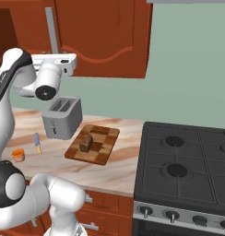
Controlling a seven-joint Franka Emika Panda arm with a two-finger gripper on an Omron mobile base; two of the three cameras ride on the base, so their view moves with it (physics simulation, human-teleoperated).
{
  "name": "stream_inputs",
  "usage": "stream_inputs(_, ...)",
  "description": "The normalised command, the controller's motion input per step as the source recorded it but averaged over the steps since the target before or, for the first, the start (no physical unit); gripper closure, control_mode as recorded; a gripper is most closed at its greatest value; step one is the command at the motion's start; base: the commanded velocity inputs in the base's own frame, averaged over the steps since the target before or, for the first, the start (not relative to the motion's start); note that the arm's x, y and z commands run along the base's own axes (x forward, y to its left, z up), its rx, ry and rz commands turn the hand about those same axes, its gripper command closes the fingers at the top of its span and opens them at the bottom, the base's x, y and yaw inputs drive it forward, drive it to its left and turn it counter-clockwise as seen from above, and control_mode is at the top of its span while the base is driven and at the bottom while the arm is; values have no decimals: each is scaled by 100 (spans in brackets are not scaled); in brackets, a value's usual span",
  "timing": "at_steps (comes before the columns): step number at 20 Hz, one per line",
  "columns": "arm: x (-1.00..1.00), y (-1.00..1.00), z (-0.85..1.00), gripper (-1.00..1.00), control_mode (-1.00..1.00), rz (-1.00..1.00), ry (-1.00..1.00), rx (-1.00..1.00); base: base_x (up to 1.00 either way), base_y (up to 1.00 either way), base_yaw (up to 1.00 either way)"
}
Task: Pick the bread, place it on the cutting board, pick the jam, place it on the counter, and close the cabinet.
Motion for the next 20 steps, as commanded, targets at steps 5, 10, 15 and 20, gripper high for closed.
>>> stream_inputs(5, 27, 0, 0, -100, -100, -1, 0, 0, 0, 0, 0)
stream_inputs(10, 24, 0, 0, -100, -100, -1, 0, 0, 0, 0, 0)
stream_inputs(15, 23, 0, 0, -100, -100, -2, 0, 0, 0, 0, 0)
stream_inputs(20, 25, 0, 0, -100, -100, -2, 0, 0, 0, 0, 0)
